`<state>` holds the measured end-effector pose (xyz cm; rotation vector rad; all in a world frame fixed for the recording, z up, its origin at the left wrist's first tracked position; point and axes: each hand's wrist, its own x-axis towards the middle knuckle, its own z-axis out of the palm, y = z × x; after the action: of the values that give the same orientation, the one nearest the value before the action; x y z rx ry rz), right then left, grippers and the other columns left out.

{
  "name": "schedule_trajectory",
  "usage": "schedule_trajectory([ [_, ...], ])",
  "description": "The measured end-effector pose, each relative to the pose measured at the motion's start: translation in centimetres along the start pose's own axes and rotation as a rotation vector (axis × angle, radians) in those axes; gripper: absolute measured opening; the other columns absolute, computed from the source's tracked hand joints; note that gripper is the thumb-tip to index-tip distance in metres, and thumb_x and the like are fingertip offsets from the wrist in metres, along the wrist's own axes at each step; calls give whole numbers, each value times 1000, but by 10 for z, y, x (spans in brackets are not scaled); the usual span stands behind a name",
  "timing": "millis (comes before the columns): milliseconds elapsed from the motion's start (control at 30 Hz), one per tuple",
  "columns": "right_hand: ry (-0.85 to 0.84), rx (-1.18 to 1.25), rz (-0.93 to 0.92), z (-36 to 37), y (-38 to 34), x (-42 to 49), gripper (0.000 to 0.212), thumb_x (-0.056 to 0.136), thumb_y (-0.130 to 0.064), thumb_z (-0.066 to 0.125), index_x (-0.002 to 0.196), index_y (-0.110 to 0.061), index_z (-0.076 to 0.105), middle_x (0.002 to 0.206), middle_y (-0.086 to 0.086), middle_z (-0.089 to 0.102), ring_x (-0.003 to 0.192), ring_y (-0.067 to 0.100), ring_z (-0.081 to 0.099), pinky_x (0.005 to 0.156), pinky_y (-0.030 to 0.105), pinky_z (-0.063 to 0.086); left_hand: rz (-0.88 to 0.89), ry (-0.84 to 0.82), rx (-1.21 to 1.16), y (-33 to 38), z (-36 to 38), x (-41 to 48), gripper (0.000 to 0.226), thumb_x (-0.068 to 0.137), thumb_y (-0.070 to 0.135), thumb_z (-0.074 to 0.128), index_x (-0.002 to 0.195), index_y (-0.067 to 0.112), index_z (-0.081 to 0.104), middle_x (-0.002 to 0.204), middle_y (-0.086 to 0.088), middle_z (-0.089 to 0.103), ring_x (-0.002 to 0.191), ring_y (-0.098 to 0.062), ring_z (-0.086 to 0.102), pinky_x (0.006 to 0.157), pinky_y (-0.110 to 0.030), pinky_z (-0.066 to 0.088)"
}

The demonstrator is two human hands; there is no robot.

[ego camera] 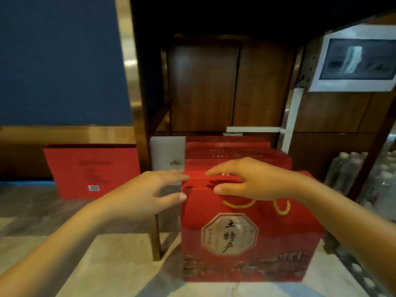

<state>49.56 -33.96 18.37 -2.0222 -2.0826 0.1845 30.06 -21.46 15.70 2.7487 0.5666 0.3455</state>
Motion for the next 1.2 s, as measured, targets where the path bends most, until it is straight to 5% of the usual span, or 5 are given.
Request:
schedule_trajectory([
  [467,-398,2,29,141,-167,115,58,91,-45,46,140,-14,39,143,6,48,125,21,49,101,30,38,-338,-585,185,-195,-10,-115,59,90,51,39,143,27,29,152,7,31,137,-14,33,108,-27,25],
  [800,-430,123,298,249,-134,216,81,83,-62,46,144,-12,29,152,12,32,136,32,35,111,39,32,-549,-434,81,-278,31,-132,62,91,42,41,145,20,22,155,-2,25,140,-22,28,112,-32,26],
  [933,-246,329,370,297,-84,259,126,40,-97,35,139,-18,39,145,8,45,130,29,44,107,42,39,-587,-301,28,-314,44,-119,72,84,54,42,145,22,22,154,-3,28,138,-23,32,110,-37,32],
  [1067,-204,486,433,290,-85,277,70,87,-48,52,142,-10,34,152,11,34,139,30,32,115,37,24,-599,-212,47,-356,60,-101,64,82,47,49,138,19,36,146,-7,40,130,-26,40,105,-39,37],
  [1200,-48,457,530,296,-73,303,81,83,-46,59,145,-8,26,152,14,29,139,31,30,113,38,26,-637,-193,135,-391,65,-94,72,85,47,48,145,15,24,154,-9,24,141,-27,23,113,-37,23],
])
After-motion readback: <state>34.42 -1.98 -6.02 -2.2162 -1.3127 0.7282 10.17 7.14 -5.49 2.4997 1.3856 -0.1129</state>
